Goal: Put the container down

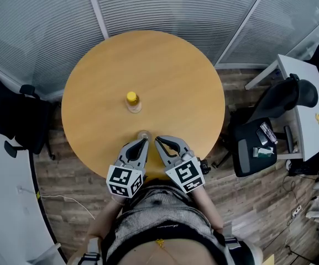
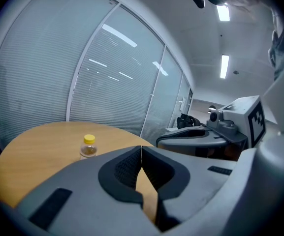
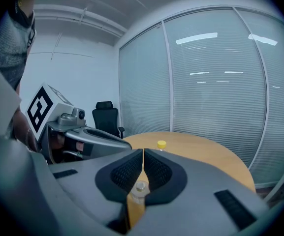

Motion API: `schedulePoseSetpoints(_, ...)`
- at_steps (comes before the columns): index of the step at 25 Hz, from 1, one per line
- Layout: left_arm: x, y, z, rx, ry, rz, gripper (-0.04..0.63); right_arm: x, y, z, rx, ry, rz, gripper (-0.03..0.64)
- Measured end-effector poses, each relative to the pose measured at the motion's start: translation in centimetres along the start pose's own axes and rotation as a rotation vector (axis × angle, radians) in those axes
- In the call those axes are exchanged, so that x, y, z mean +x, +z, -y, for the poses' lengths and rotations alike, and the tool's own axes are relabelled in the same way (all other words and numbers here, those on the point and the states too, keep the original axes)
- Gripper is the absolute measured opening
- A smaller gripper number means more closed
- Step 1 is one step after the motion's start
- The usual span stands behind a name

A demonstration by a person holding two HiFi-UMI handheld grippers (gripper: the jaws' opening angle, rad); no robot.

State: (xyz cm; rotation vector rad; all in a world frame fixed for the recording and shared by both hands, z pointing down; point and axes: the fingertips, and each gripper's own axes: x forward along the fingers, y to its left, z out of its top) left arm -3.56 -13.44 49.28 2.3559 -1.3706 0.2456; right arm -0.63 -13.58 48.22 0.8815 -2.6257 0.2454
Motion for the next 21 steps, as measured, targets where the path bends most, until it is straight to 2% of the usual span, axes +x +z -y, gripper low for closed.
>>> schedulePoseSetpoints(6,0.14,-0.02,-0.06,-0.034,-0.001,-0.001,0.021,-0.12,-0.06,0.08,0.002,-0.001,-0.001,0.025)
schedulePoseSetpoints(21,0.19,-0.22,0.15,-0.033,-0.006,-0.004,0.021,-0.07,-0.10,-0.05,-0.002,0.001,-0.007,0.025)
